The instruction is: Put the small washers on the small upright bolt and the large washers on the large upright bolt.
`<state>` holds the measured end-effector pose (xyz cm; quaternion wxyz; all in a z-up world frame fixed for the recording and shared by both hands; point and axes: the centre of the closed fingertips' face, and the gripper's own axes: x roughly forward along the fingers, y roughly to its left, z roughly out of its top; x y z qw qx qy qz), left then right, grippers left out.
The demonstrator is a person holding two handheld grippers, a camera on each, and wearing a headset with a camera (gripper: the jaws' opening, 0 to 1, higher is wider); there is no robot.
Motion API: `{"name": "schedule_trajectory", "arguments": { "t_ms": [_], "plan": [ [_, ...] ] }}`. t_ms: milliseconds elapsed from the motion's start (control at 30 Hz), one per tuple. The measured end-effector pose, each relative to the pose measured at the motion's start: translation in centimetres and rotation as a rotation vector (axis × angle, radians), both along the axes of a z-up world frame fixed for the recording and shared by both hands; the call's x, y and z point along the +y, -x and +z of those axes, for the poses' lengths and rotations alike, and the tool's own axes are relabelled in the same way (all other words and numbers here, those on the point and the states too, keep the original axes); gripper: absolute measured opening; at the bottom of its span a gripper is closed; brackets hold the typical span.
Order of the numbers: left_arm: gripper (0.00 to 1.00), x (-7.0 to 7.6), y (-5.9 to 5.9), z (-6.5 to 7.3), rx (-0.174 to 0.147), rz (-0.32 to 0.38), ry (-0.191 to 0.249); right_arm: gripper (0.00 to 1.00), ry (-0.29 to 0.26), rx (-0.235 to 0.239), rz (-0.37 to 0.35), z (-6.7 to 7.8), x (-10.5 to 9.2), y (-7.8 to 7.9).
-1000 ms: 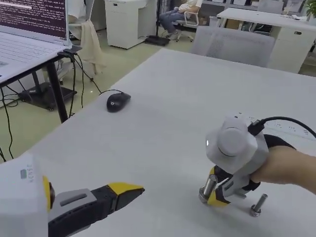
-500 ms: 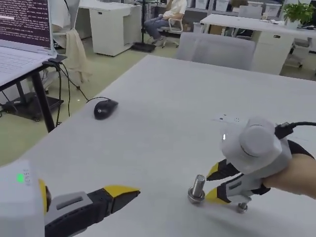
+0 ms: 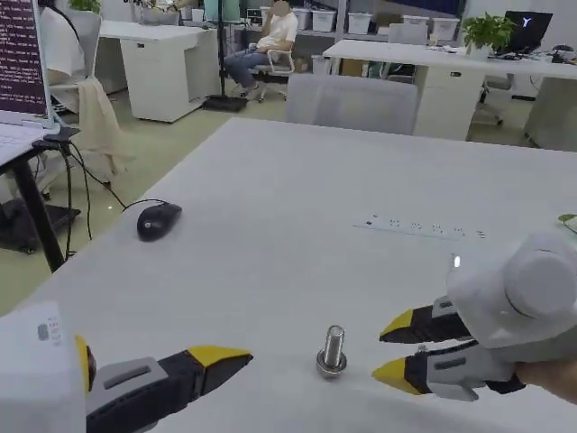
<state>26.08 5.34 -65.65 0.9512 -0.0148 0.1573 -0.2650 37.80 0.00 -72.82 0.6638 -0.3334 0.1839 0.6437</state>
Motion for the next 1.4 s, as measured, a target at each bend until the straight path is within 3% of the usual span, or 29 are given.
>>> {"name": "schedule_trajectory", "arguments": {
  "t_ms": [100, 167, 233, 367, 433, 500, 567, 667, 867, 933, 1100, 1200, 1400],
  "plan": [
    [0.51, 0.1, -0.1, 0.1, -0.004, -0.005, 0.003, 0.25, -0.049, 0.02, -0.046, 0.4, -1.1, 0.6],
    [0.51, 0.1, -0.3, 0.0, -0.006, -0.007, 0.001, 0.25, -0.084, 0.006, -0.067, 0.8, -1.7, 0.8],
    [0.51, 0.2, -0.4, -0.1, -0.002, -0.007, -0.003, 0.25, -0.14, 0.03, -0.1, 1.1, -2.4, 1.5],
    [0.51, 0.5, -0.8, -0.3, -0.002, 0.001, 0.0, 0.25, -0.199, 0.05, -0.136, 0.8, -4.4, 2.8],
    [0.52, 0.5, -0.9, -0.3, -0.002, -0.001, -0.006, 0.26, -0.217, 0.093, -0.151, 0.3, -5.4, 3.8],
    [0.51, 0.3, -1.0, -0.5, 0.009, -0.015, -0.006, 0.26, -0.218, 0.084, -0.171, 0.1, -6.2, 4.0],
    [0.51, 0.2, -1.0, -0.7, 0.017, -0.023, -0.018, 0.3, -0.257, 0.117, -0.196, 0.0, -7.0, 4.8],
    [0.52, 0.2, -0.9, -0.8, 0.022, -0.029, -0.024, 0.35, -0.309, 0.127, -0.238, 0.2, -8.5, 5.5],
    [0.52, 0.3, -0.4, -1.1, 0.03, -0.016, -0.03, 0.37, -0.36, 0.113, -0.35, 0.5, -11.1, 5.5],
    [0.53, 0.2, -0.1, -1.1, 0.031, -0.012, -0.026, 0.4, -0.39, 0.134, -0.393, 0.5, -11.7, 5.6],
    [0.54, 0.0, 0.8, -1.3, 0.034, -0.015, -0.025, 0.42, -0.417, 0.141, -0.39, 0.5, -11.6, 6.7],
    [0.54, 0.3, 1.1, -1.9, 0.056, -0.007, -0.026, 0.43, -0.416, 0.14, -0.393, 0.4, -11.3, 6.9],
    [0.54, 0.9, 1.6, -2.1, 0.067, 0.01, -0.026, 0.46, -0.387, 0.128, -0.404, 0.0, -11.9, 6.9]
  ]
}}
